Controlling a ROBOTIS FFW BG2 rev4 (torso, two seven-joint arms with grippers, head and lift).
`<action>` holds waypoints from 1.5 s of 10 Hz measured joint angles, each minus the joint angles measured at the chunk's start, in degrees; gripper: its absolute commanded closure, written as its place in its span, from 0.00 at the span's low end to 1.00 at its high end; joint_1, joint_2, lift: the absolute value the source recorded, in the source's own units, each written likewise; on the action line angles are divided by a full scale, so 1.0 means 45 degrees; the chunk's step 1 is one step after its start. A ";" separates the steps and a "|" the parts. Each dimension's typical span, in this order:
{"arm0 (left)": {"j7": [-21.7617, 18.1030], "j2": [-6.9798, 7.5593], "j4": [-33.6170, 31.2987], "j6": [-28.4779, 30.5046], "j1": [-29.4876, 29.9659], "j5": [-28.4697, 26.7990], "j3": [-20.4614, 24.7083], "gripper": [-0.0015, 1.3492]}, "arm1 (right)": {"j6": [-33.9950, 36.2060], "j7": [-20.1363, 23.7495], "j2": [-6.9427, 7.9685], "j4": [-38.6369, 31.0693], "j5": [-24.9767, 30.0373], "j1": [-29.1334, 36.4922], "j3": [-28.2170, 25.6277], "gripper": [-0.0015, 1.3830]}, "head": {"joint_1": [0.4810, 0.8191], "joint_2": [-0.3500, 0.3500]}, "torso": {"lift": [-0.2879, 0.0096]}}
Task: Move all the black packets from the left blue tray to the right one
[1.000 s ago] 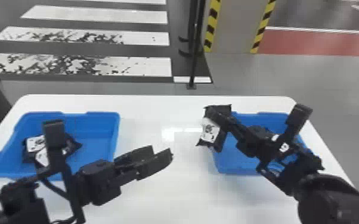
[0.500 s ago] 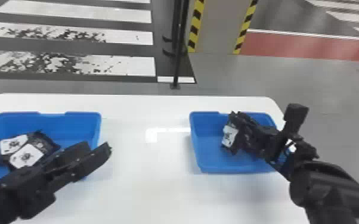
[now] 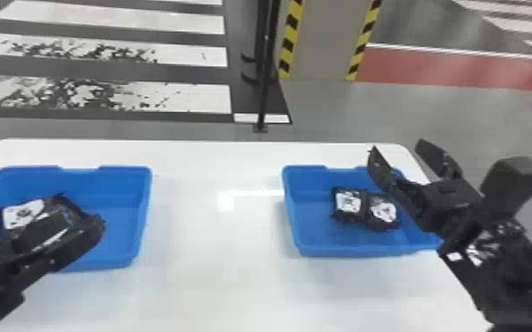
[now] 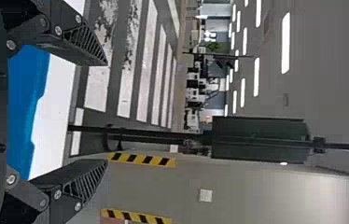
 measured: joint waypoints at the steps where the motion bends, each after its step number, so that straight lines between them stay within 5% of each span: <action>1: 0.0000 -0.0045 -0.0034 0.0271 -0.0105 -0.0851 0.0486 0.38 | -0.0198 0.0006 0.0109 -0.1209 -0.0492 0.0879 0.0394 0.12 | 0.63 0.48 | 0.50; 6: 0.0000 0.0684 0.0515 0.2856 -0.1909 -0.4892 0.1112 0.38 | -0.0290 0.0301 0.0139 -0.2720 -0.2618 0.2379 0.1899 0.12 | 0.63 0.88 | 0.50; 11: 0.0000 0.1414 0.5166 0.3324 -0.5463 -0.6216 -0.0770 0.38 | -0.0068 0.0576 0.0139 -0.2400 -0.2957 0.2130 0.2091 0.13 | 0.63 0.87 | 0.50; 15: 0.0000 0.1624 0.7174 0.3826 -0.6732 -0.7193 -0.2025 0.38 | 0.0059 0.0727 0.0138 -0.2123 -0.3333 0.2034 0.2115 0.13 | 0.63 0.85 | 0.50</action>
